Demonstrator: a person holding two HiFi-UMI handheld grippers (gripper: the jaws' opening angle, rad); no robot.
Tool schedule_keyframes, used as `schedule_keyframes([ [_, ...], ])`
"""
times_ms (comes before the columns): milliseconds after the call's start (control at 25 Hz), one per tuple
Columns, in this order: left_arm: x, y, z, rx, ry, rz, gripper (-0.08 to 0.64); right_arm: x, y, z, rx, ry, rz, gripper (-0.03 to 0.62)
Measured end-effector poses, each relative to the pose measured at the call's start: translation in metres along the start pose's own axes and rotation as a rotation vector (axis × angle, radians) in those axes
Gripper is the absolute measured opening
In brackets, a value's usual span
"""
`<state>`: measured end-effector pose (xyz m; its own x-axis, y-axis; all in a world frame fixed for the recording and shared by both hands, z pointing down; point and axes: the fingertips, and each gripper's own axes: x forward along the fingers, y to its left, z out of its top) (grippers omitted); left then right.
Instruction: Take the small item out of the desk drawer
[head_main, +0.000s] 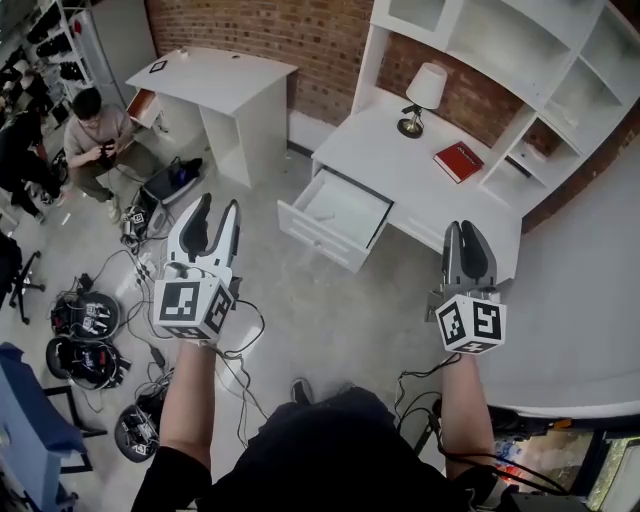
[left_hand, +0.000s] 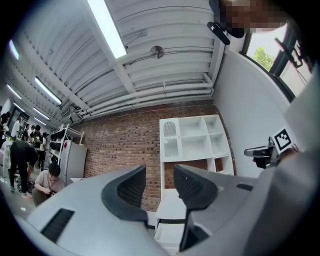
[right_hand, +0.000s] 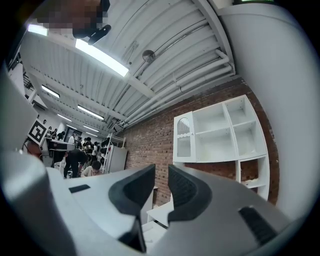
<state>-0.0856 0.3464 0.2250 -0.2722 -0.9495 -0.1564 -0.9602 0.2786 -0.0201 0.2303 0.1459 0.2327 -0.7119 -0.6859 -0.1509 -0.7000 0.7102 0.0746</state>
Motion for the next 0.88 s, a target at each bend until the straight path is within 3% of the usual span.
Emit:
schedule_keyframes([
  [400, 0.016, 0.010, 0.003, -0.012, -0.017, -0.042, 0.198, 0.024, 0.011, 0.003, 0.000, -0.001, 0.011, 0.133],
  [880, 0.098, 0.025, -0.036, 0.013, 0.062, -0.006, 0.212, 0.127, -0.006, -0.062, 0.067, 0.052, 0.088, 0.137],
])
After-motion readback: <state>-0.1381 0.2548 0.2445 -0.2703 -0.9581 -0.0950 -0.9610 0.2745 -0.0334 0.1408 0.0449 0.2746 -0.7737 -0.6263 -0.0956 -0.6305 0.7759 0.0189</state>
